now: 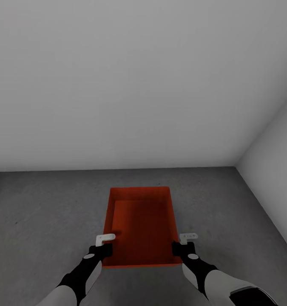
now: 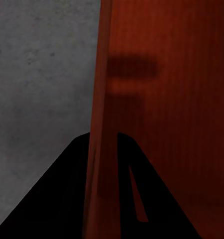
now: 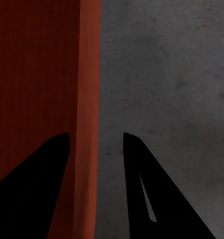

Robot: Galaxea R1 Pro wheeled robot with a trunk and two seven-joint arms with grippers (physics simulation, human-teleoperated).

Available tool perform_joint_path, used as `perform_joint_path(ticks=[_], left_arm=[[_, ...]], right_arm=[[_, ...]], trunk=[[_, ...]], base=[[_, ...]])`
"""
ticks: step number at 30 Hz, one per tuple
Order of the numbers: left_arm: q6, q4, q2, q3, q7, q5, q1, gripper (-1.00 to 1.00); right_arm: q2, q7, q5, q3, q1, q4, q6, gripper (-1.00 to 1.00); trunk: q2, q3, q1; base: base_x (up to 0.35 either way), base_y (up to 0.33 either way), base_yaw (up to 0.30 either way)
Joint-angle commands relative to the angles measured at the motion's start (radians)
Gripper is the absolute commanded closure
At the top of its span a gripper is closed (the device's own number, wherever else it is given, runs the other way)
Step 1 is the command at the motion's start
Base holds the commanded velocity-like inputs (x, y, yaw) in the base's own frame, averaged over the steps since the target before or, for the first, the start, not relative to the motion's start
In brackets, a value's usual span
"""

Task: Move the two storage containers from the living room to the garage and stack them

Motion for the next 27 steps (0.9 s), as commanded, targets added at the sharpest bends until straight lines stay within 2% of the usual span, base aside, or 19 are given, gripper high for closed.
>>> perform_joint_path(ticks=[1,27], left_arm=[[-0.005,-0.006,-0.001,0.021,0.065,0.017,-0.001,1.00],[-0.001,-0.004,0.000,0.021,0.067,0.017,-0.001,1.00]], right_arm=[[0.009,-0.001,-0.010,-0.039,0.000,0.003,-0.002,1.00],[0.009,-0.001,-0.010,-0.039,0.000,0.003,-0.005,1.00]], trunk=[[-0.008,-0.004,0.004],[-0.190,-0.086,0.104]], base=[[0.000,0.000,0.000],[0.000,0.000,0.000]])
